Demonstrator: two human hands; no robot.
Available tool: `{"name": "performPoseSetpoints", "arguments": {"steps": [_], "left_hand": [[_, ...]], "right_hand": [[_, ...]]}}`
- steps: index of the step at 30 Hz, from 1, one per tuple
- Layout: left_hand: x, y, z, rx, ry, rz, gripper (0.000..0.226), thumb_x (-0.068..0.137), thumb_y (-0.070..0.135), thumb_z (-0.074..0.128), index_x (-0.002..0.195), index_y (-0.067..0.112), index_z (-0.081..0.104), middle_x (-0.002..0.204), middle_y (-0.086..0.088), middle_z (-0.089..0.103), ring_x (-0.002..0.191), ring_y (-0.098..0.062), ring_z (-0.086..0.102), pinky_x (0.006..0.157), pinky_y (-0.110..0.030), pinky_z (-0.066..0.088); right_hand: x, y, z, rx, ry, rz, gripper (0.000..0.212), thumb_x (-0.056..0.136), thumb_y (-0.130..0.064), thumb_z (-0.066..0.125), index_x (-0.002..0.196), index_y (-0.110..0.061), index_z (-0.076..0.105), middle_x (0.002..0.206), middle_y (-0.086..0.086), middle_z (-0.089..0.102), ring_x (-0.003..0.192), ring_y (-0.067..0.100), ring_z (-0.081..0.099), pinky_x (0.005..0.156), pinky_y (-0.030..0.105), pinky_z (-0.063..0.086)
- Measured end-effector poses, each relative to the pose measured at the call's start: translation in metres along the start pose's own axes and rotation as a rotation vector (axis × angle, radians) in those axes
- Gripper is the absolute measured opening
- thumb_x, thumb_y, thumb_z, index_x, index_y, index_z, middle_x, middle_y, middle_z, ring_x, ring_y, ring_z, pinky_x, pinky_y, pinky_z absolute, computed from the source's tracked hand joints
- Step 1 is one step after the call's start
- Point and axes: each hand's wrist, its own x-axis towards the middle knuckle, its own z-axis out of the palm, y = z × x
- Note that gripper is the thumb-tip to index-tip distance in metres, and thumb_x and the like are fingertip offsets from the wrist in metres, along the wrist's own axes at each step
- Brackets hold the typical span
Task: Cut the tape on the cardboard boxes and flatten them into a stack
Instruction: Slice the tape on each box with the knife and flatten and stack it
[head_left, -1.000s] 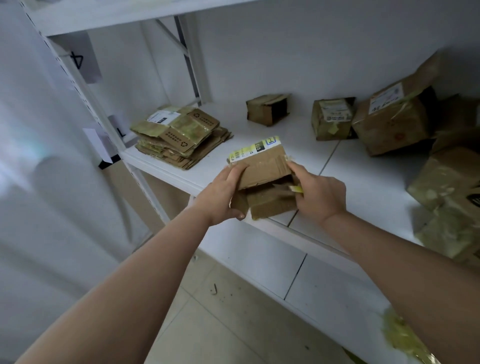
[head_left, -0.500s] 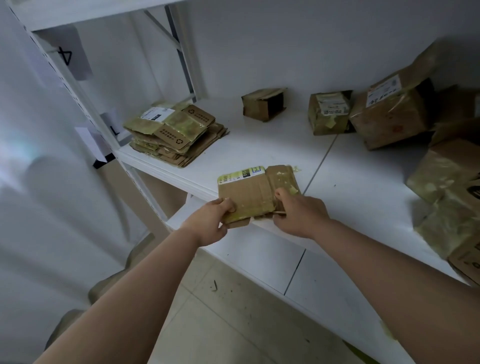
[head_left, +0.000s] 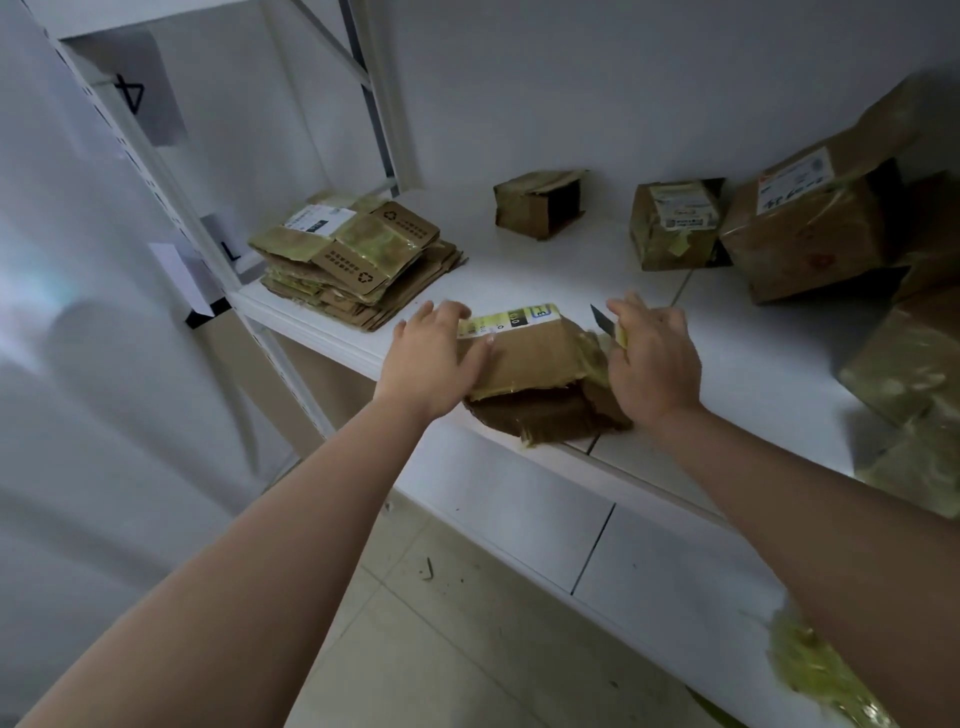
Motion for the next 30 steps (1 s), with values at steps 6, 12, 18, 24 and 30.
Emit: {"name": "performPoseSetpoints", "arguments": {"steps": [6, 12, 18, 24, 30], "left_hand": [[0.029, 0.034, 0.011, 0.204, -0.209, -0.023, 0.078, 0.100, 0.047, 0.032, 0.152, 0.012, -0.014, 0.158, -0.017, -0.020, 0.143, -0.032, -0.025, 0.117, -0.052, -0.006], [0.018, 0.039, 0.053, 0.250, -0.330, 0.004, 0.076, 0.099, 0.051, 0.023, 0.150, 0.016, -0.020, 0.157, -0.014, -0.023, 0.143, -0.034, -0.025, 0.116, -0.058, -0.006], [-0.003, 0.011, 0.090, 0.254, -0.436, -0.030, 0.066, 0.097, 0.057, 0.012, 0.151, 0.033, -0.017, 0.158, -0.007, -0.025, 0.144, -0.033, -0.025, 0.112, -0.062, -0.008], [0.003, 0.008, 0.088, 0.269, -0.437, -0.008, 0.065, 0.095, 0.062, 0.012, 0.152, 0.037, -0.006, 0.161, -0.007, -0.013, 0.147, -0.032, -0.014, 0.114, -0.061, 0.001], [-0.005, 0.006, 0.099, 0.276, -0.329, -0.008, 0.067, 0.092, 0.064, 0.010, 0.152, 0.037, 0.000, 0.161, -0.006, -0.014, 0.147, -0.031, -0.013, 0.115, -0.058, 0.003]], "right_hand": [[0.023, -0.004, 0.007, -0.207, -0.089, -0.024, 0.055, 0.099, -0.021, 0.041, 0.150, -0.025, 0.021, 0.160, 0.002, 0.006, 0.147, 0.026, -0.004, 0.114, 0.054, 0.004], [0.023, -0.004, 0.035, -0.201, -0.272, -0.105, 0.051, 0.102, -0.035, 0.024, 0.151, -0.025, 0.015, 0.161, -0.003, -0.003, 0.146, 0.021, -0.016, 0.114, 0.053, -0.008], [-0.002, -0.003, 0.069, -0.203, -0.556, -0.185, 0.057, 0.099, -0.046, 0.026, 0.152, -0.031, 0.009, 0.160, -0.007, 0.000, 0.147, 0.017, -0.010, 0.118, 0.049, -0.002], [0.025, -0.013, 0.053, -0.178, -0.539, -0.106, 0.045, 0.101, -0.042, 0.028, 0.144, -0.030, 0.037, 0.155, -0.004, 0.027, 0.144, 0.021, 0.018, 0.114, 0.037, 0.015], [0.015, 0.001, 0.077, -0.274, -0.586, -0.176, 0.061, 0.099, -0.046, 0.029, 0.152, -0.023, 0.012, 0.160, -0.002, 0.006, 0.147, 0.024, -0.004, 0.118, 0.043, 0.004]]}}
